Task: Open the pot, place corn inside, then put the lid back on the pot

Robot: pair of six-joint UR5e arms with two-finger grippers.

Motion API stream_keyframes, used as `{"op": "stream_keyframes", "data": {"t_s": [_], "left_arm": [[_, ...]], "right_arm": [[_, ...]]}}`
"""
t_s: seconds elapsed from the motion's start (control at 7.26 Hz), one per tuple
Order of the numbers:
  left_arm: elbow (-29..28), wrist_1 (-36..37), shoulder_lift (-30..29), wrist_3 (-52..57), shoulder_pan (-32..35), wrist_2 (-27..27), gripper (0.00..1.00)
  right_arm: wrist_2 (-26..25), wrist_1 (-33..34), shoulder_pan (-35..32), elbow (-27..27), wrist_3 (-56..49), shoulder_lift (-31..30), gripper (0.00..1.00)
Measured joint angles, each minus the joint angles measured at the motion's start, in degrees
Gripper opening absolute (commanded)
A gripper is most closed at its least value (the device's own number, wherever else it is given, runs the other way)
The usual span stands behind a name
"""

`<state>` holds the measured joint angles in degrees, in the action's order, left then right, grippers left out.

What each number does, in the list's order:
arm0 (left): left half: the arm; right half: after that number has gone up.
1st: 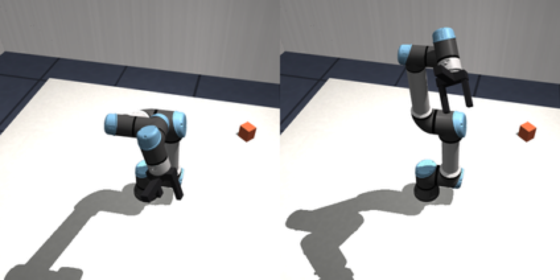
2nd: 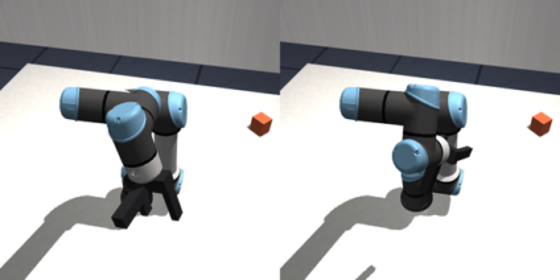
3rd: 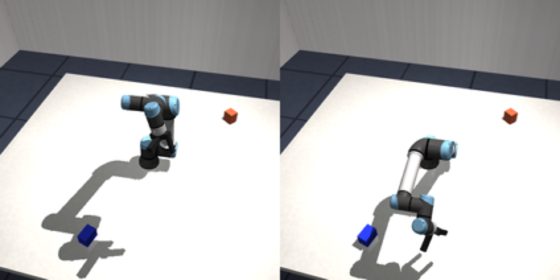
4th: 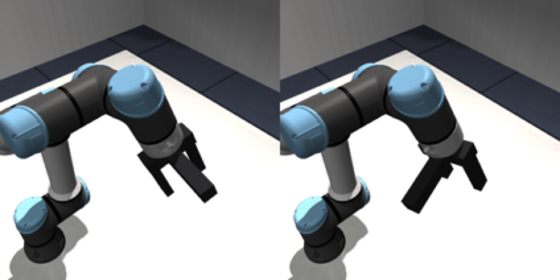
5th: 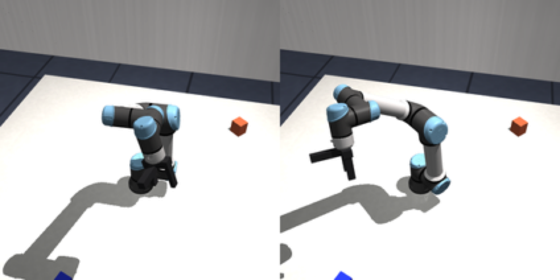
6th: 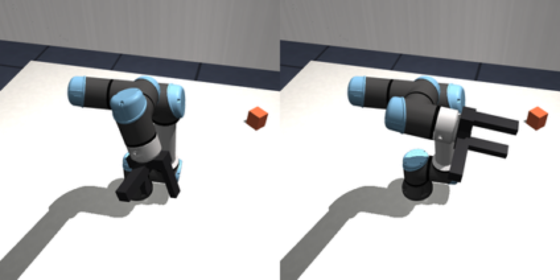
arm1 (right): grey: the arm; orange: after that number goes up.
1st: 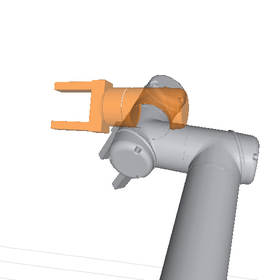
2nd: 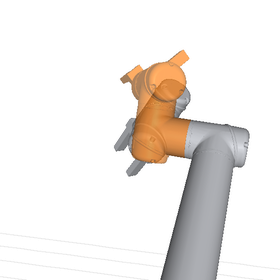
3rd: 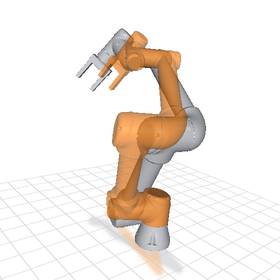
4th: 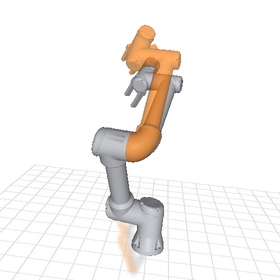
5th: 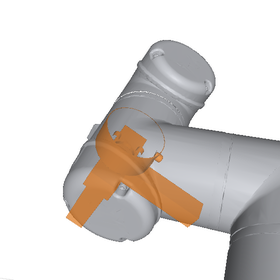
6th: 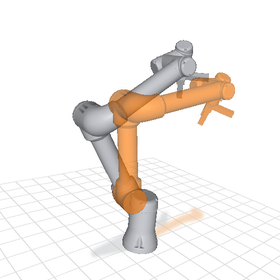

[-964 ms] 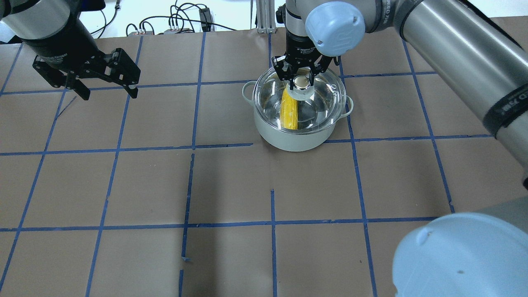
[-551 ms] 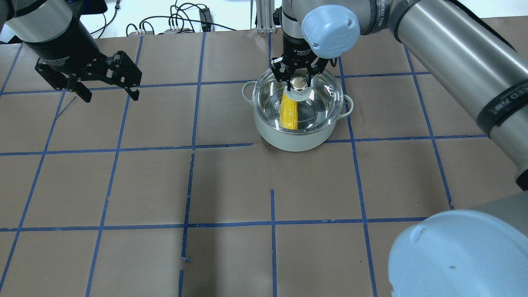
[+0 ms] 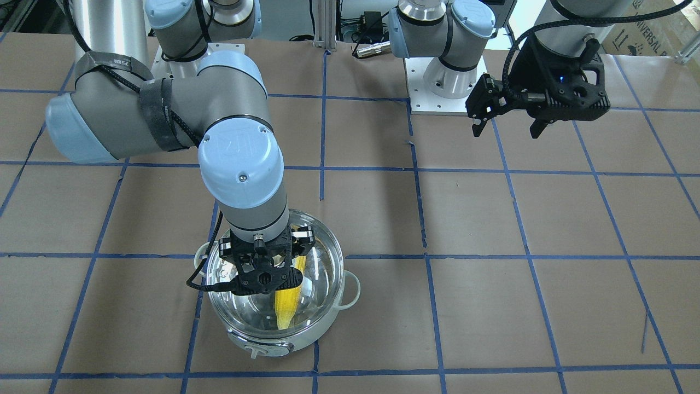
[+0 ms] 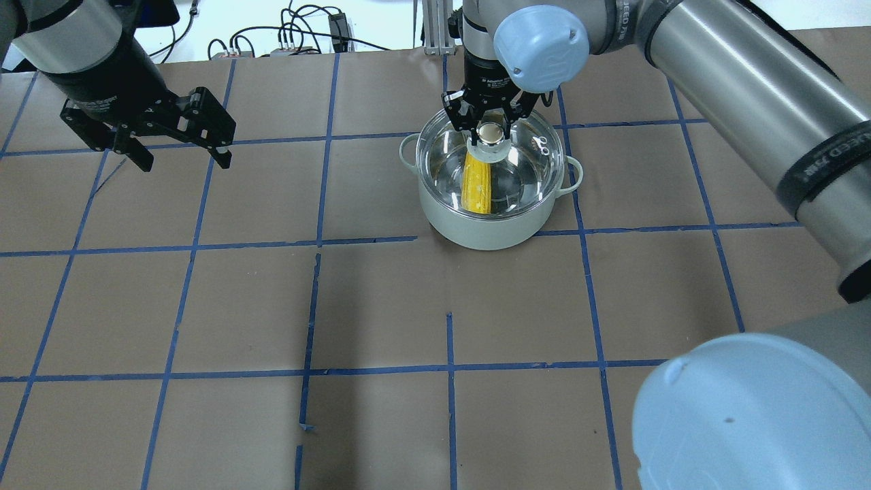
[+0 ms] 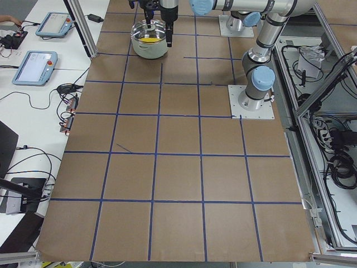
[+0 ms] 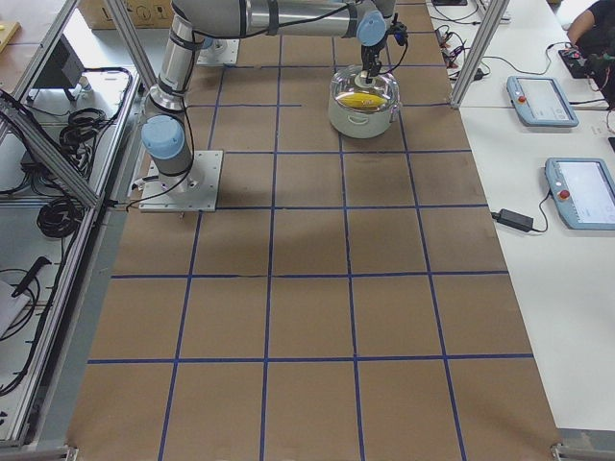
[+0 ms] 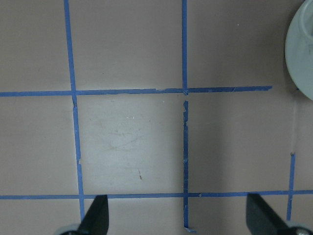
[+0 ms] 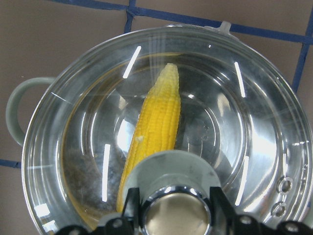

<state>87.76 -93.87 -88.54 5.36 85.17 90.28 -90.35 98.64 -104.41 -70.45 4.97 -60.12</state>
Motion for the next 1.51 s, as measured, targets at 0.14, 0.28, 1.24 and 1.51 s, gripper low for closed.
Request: {"op": "stream_keyframes", "data": {"t_s": [0.14, 0.28, 1.24, 1.51], "left_arm": [[0.02, 0.00, 0.02, 0.00, 0.00, -0.01, 1.00], [0.04, 0.00, 0.03, 0.00, 0.00, -0.01, 1.00], [0.21, 0.00, 0.09, -0.08, 0.14, -0.01, 1.00], [0.22, 0.00, 0.07, -0.08, 0.20, -0.01, 1.00]], "right_arm": [[-0.09, 0.02, 0.00, 0.02, 0.02, 0.11, 0.46], [-0.38, 0.00, 0.01, 0.04, 0.03, 0.14, 0.48], [-1.07, 0.92, 0.09, 0.66, -0.18, 0.07, 0.89], [-1.13, -1.52, 1.56, 3.24, -0.72, -1.04, 1.00]]}}
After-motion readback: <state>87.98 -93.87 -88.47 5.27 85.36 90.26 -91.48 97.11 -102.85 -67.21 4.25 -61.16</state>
